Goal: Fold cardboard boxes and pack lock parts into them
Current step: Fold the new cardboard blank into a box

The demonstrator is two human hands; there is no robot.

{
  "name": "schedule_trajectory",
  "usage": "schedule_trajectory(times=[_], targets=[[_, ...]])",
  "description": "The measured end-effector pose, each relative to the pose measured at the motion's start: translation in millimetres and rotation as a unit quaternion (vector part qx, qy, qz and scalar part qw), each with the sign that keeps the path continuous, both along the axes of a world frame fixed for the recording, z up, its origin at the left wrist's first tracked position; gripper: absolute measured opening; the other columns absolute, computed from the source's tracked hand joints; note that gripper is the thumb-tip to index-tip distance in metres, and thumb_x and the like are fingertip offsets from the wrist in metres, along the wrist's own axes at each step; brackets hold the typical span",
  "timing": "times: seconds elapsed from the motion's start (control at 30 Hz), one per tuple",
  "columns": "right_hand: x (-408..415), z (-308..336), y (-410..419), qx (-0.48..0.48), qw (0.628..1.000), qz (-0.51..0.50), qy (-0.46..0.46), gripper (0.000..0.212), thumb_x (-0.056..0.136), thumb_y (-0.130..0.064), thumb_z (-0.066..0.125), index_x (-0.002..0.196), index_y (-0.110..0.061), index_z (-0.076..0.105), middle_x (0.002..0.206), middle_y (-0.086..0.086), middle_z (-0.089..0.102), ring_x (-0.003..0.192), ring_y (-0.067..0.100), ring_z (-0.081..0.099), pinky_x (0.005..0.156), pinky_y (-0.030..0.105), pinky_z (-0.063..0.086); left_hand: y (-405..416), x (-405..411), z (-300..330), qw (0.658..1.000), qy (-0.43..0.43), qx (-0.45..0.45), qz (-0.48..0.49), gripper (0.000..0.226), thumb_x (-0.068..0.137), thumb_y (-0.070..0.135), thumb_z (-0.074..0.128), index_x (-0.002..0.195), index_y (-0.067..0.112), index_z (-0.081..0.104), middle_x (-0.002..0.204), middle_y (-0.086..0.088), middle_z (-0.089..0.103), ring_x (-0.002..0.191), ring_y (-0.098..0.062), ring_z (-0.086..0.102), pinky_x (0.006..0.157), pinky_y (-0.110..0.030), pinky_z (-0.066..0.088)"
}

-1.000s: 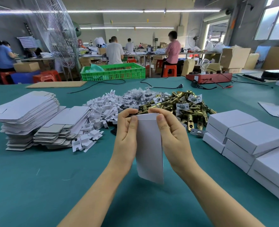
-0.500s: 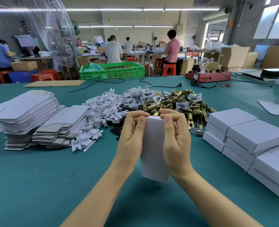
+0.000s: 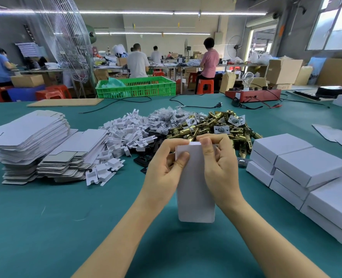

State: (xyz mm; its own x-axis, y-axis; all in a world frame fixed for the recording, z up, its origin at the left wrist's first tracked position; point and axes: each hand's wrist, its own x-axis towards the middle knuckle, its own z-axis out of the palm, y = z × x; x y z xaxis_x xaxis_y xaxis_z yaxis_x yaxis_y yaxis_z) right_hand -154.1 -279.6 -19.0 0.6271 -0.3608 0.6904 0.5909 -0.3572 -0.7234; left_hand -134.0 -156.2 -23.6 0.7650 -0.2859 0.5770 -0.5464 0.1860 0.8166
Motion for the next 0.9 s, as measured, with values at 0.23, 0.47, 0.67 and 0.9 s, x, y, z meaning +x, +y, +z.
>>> schedule_trajectory(times=[0.23,0.47,0.67,0.9], targets=[[5,-9,-6,-0.094,0.992,0.016,0.085,0.025,0.095,-0.036,0.055,0.118,-0.027,0.054,0.092,-0.012,0.061,0.079,0.006,0.06,0.063,0.018,0.048,7,10,-5,0.992,0.053,-0.054,0.099,0.024,0.099,0.02,0.056,0.095,0.043,0.06,0.082,0.011,0.062,0.067,-0.008,0.053,0.055,-0.022,0.045],[13,-26,-19,-0.148,0.942,-0.07,0.292,0.036,0.088,-0.053,0.056,0.106,-0.022,0.053,0.088,-0.01,0.057,0.084,0.013,0.056,0.071,0.032,0.045,24,41,-12,0.883,0.288,-0.3,0.219,0.018,0.099,0.018,0.055,0.092,0.025,0.041,0.097,0.0,0.056,0.079,-0.009,0.058,0.059,-0.024,0.052],[19,-22,-17,0.072,0.887,0.025,0.454,0.064,0.089,-0.07,0.038,0.106,-0.009,0.05,0.09,0.01,0.063,0.073,0.022,0.063,0.065,0.035,0.055,6,21,-14,0.953,0.024,-0.157,0.256,0.024,0.098,0.019,0.053,0.115,0.028,0.037,0.109,0.007,0.043,0.093,0.006,0.054,0.086,-0.018,0.047],[17,-6,-41,0.479,0.733,0.345,0.338,0.081,0.084,-0.074,0.041,0.115,-0.002,0.06,0.092,0.02,0.067,0.073,0.03,0.068,0.067,0.037,0.058,-9,4,-38,0.89,-0.404,0.174,0.117,0.034,0.089,0.007,0.061,0.122,0.008,0.05,0.124,-0.007,0.047,0.118,-0.022,0.051,0.109,-0.031,0.039]])
